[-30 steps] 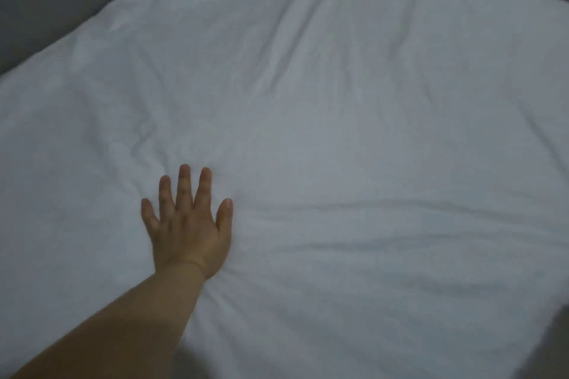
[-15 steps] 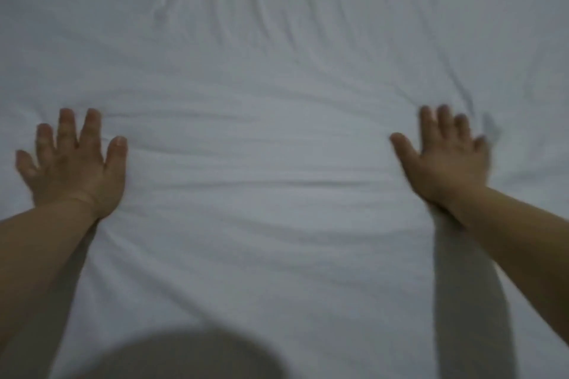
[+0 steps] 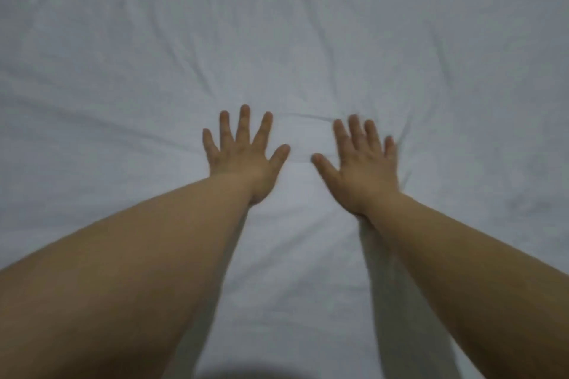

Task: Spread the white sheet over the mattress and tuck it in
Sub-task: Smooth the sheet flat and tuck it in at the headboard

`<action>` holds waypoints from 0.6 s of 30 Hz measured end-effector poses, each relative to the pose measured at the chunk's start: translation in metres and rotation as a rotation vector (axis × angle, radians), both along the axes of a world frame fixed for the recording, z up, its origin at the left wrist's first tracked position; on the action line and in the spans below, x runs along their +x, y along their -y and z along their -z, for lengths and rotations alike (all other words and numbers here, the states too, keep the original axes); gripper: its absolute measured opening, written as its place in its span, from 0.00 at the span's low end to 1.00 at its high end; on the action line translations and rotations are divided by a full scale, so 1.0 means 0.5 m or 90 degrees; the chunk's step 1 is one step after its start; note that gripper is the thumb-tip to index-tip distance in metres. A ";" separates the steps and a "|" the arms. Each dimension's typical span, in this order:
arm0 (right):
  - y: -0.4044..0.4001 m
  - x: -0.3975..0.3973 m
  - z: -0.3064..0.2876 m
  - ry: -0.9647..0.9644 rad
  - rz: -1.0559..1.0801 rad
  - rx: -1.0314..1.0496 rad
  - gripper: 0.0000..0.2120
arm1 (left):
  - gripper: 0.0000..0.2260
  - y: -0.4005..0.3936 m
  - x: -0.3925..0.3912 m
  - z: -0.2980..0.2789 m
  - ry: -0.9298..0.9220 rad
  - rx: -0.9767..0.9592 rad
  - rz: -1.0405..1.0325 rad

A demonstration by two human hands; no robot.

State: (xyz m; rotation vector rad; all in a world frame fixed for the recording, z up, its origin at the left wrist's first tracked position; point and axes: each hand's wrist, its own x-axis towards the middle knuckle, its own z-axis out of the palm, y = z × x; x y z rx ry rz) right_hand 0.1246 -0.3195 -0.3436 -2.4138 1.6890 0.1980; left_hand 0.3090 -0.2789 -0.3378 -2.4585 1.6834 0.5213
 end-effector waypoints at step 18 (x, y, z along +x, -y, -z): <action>-0.067 -0.549 -0.004 -0.012 0.068 0.010 0.40 | 0.28 -0.036 -0.520 0.005 -0.010 0.003 0.038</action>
